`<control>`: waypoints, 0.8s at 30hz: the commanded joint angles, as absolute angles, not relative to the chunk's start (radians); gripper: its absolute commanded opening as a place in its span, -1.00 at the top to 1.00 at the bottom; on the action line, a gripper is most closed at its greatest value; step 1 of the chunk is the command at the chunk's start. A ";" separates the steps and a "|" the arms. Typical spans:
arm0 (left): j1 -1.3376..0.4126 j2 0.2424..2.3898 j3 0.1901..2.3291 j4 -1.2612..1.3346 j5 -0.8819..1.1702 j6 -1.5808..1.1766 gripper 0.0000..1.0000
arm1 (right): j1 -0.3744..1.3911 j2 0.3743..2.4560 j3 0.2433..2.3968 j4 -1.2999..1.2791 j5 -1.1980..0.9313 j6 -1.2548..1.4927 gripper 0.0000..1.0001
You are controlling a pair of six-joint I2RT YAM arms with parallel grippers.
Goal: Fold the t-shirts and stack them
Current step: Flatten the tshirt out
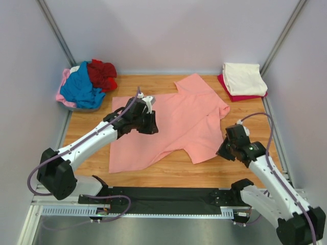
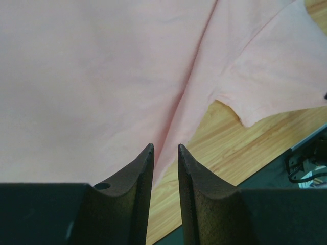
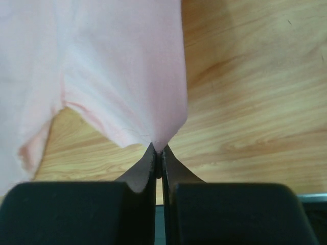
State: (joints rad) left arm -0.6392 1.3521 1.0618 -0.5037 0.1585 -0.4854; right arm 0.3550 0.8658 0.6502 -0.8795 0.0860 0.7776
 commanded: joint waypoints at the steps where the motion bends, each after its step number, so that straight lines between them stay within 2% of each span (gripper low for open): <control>1: -0.637 1.307 1.055 -0.463 0.182 -0.491 0.35 | 0.348 0.761 0.698 -1.084 0.124 0.963 0.99; 10: -0.638 1.322 1.058 -0.468 0.190 -0.502 0.35 | 0.347 0.554 0.784 -1.317 0.134 1.138 0.99; 15: -0.638 1.313 1.058 -0.474 0.186 -0.511 0.35 | 0.347 0.480 0.732 -1.397 0.055 1.152 0.99; 16: -0.637 1.315 1.058 -0.477 0.190 -0.512 0.35 | 0.348 0.450 0.720 -1.402 0.040 1.155 0.87; 17: -0.638 1.315 1.057 -0.482 0.195 -0.514 0.35 | 0.347 0.436 0.694 -1.402 0.016 1.161 0.64; 18: -0.637 1.315 1.055 -0.486 0.196 -0.518 0.35 | 0.347 0.417 0.684 -1.396 -0.021 1.166 0.21; 19: -0.638 1.313 1.054 -0.488 0.199 -0.520 0.35 | 0.345 0.401 0.678 -1.399 -0.028 1.173 0.03; 20: -0.637 1.305 1.048 -0.494 0.199 -0.523 0.35 | 0.347 0.368 0.681 -1.401 -0.026 1.181 -0.45; 22: -0.637 1.292 1.035 -0.499 0.196 -0.532 0.35 | 0.347 0.344 0.695 -1.381 -0.017 1.187 -0.89; 24: -0.638 1.264 1.017 -0.514 0.181 -0.537 0.34 | 0.347 0.342 0.736 -1.346 0.039 1.175 -1.00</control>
State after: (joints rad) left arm -0.6388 1.3190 1.0348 -0.4931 0.1810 -0.5171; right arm 0.3492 0.3565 0.7006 -1.3010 0.0143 1.1633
